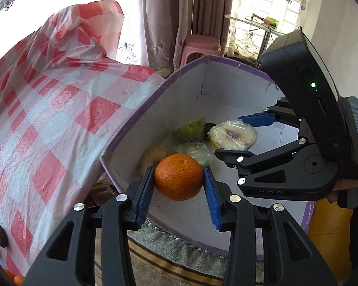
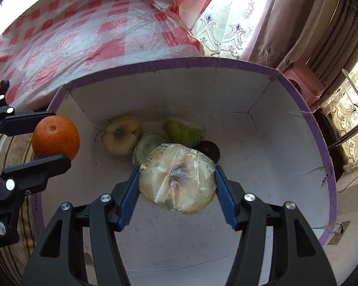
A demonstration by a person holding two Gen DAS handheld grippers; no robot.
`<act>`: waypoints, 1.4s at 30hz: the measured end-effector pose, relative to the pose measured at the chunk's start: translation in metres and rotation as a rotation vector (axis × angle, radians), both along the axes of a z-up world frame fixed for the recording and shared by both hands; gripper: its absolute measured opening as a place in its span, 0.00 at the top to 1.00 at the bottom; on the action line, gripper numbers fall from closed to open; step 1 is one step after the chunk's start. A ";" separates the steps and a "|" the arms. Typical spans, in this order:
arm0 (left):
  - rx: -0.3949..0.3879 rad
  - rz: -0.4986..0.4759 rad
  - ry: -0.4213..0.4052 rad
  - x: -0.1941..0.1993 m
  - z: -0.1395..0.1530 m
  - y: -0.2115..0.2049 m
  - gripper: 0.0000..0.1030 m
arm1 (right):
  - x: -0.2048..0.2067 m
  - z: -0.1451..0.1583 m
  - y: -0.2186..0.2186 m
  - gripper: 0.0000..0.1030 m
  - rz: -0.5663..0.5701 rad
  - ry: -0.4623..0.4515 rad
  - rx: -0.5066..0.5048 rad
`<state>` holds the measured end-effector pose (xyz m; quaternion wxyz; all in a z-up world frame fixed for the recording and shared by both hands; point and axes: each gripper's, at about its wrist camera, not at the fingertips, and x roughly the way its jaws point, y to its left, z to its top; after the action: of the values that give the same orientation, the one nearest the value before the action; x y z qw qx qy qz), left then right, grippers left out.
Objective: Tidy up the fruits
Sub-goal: 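Carry the orange and wrapped halved fruit into the white box and open both tools, then move both tools back over the remaining oranges on the tablecloth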
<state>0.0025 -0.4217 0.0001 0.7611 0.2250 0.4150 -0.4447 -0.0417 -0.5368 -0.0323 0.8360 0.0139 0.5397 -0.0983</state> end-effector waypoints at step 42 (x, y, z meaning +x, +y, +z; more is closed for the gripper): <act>0.271 -0.089 -0.154 -0.009 -0.059 -0.044 0.45 | 0.011 -0.046 -0.012 0.25 -0.019 0.181 -0.141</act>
<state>-0.0068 -0.4653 -0.0591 0.7330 0.3771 0.4013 -0.3993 -0.0306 -0.5485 -0.0779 0.7817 -0.0486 0.6047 -0.1447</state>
